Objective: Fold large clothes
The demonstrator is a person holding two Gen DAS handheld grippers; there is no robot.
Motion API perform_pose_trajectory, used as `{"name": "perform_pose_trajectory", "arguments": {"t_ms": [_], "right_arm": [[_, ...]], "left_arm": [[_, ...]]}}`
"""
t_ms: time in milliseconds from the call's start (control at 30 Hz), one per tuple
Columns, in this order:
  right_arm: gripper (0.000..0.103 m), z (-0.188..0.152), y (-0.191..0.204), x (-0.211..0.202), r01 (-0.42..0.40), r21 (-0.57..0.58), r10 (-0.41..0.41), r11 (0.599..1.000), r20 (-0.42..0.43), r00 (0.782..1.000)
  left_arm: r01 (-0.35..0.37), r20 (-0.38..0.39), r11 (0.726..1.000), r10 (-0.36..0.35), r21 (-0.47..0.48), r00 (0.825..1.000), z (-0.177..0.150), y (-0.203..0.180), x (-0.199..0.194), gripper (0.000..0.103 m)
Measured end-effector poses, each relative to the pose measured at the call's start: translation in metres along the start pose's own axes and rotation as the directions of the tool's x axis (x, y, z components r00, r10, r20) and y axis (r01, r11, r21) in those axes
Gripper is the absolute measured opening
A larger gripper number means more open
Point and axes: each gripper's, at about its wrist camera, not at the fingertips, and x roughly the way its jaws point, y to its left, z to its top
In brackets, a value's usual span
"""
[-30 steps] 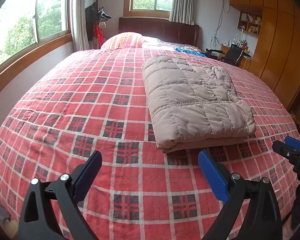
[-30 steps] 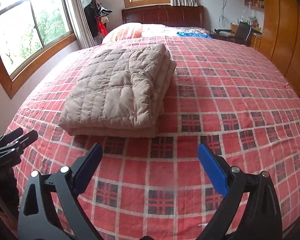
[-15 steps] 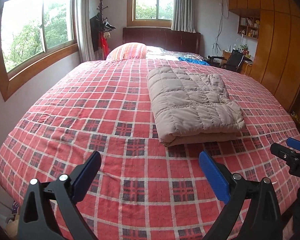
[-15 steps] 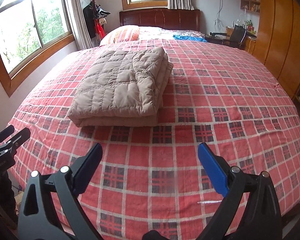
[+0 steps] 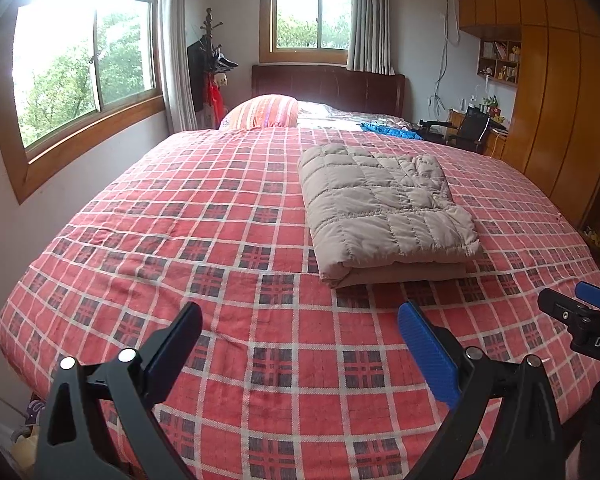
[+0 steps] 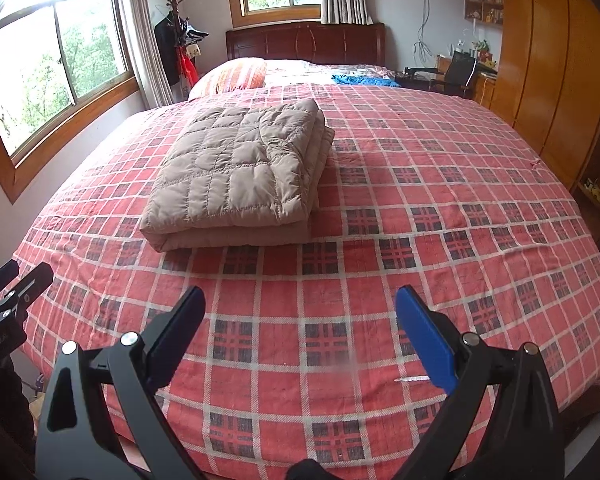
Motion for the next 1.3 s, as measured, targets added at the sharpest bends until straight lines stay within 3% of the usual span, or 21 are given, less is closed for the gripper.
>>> {"name": "perform_pose_trajectory", "arguments": {"t_ms": [1300], "right_arm": [[0.096,-0.0015,0.0041,0.0014,0.014,-0.004,-0.014,1.0,-0.006,1.0]], "left_arm": [[0.003,-0.012,1.0,-0.003,0.006,1.0,-0.0018,0.0023,0.0034,0.099]]}}
